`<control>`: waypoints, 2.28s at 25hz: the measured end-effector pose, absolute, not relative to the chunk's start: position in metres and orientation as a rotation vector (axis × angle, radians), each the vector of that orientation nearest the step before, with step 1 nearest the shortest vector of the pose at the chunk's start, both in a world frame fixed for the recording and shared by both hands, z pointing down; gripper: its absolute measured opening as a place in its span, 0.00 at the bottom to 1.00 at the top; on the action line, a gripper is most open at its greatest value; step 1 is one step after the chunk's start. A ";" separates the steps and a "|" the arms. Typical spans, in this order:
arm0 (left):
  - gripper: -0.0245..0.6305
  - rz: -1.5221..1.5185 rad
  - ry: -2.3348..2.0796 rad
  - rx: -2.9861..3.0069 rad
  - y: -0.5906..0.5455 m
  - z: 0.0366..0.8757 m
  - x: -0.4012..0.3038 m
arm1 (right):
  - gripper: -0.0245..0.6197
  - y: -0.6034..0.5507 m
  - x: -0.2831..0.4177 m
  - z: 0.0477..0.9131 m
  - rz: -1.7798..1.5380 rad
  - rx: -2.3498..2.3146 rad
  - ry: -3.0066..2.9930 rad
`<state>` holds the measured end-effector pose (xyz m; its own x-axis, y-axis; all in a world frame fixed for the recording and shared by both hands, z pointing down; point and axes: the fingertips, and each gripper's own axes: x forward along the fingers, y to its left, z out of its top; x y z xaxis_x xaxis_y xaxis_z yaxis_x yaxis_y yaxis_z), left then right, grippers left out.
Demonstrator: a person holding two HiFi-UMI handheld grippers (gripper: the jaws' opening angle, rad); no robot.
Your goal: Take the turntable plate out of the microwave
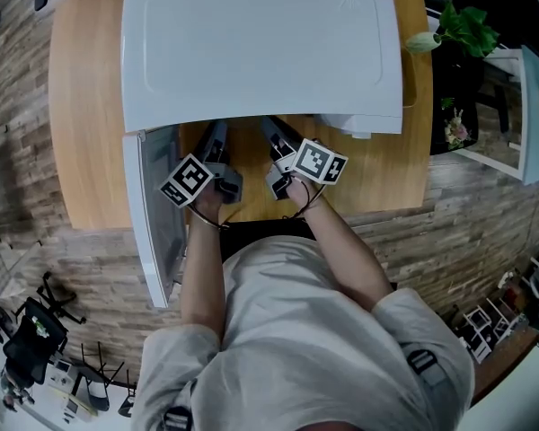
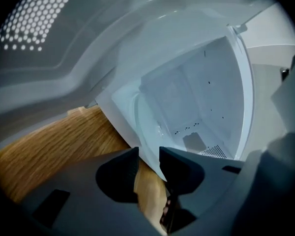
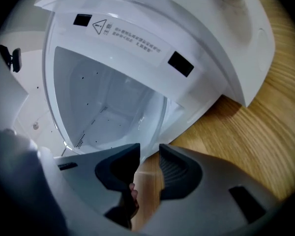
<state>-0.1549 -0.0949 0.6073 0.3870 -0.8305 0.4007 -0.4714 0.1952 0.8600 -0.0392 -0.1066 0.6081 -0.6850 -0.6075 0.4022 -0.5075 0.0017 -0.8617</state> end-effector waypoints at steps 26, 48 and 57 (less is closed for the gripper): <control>0.17 -0.395 -1.230 1.407 -0.084 0.613 -0.144 | 0.14 -0.102 -0.025 0.610 -1.838 -1.249 2.133; 0.24 -0.348 -1.276 1.452 -0.092 0.615 -0.155 | 0.26 -0.121 -0.017 0.611 -1.801 -1.268 2.134; 0.21 -0.409 -1.288 1.415 -0.094 0.615 -0.158 | 0.20 -0.119 -0.018 0.614 -1.801 -1.274 2.145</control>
